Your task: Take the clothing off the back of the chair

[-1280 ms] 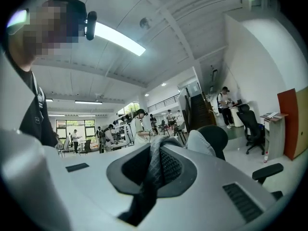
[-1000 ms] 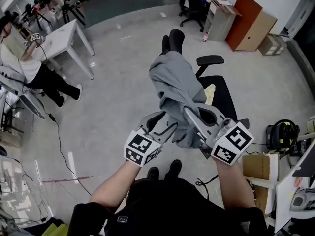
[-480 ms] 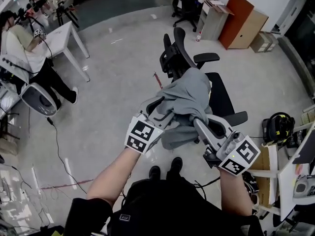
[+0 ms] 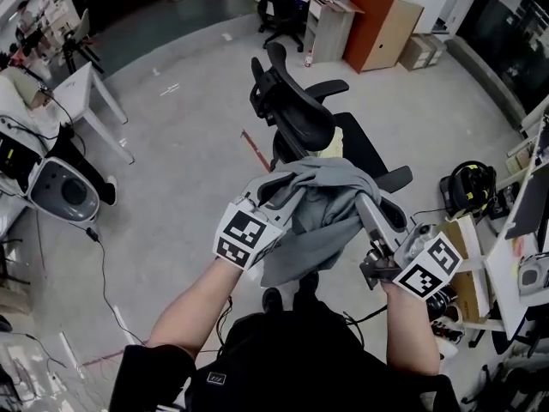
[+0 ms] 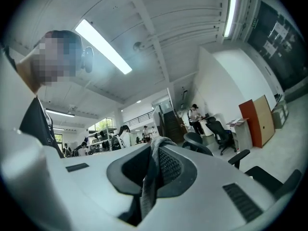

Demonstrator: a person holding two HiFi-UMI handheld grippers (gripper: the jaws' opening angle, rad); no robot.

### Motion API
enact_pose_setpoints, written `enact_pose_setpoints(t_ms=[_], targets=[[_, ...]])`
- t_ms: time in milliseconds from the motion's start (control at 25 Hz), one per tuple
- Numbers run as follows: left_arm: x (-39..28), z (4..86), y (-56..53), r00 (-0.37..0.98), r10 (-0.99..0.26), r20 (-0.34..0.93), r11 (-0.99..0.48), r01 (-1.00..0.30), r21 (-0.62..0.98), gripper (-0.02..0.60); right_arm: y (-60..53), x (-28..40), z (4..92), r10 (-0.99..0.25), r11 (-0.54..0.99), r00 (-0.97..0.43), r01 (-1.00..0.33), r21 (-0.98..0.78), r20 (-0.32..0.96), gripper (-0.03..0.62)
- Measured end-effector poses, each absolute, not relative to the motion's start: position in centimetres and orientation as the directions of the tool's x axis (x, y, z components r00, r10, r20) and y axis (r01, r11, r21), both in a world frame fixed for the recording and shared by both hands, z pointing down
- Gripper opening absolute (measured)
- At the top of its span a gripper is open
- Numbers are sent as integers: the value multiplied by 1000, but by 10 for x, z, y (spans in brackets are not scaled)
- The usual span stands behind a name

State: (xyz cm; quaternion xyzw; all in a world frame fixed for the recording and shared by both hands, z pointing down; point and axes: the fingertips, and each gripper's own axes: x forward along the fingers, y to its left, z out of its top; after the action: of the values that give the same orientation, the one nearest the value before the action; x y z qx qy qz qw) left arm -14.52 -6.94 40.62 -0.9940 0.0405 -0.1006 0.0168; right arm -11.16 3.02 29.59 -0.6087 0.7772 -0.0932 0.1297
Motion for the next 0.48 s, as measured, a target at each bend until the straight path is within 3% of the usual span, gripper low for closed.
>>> enact_pose_setpoints(t_ms=[280, 480], targets=[[-129, 391, -30, 978, 50, 205, -997, 60, -41, 108, 69, -83, 280, -995, 79, -59, -951, -298, -74, 29], [-120, 399, 11, 964, 138, 226, -987, 152, -44, 209, 89, -59, 262, -997, 9, 12, -968, -250, -81, 29]])
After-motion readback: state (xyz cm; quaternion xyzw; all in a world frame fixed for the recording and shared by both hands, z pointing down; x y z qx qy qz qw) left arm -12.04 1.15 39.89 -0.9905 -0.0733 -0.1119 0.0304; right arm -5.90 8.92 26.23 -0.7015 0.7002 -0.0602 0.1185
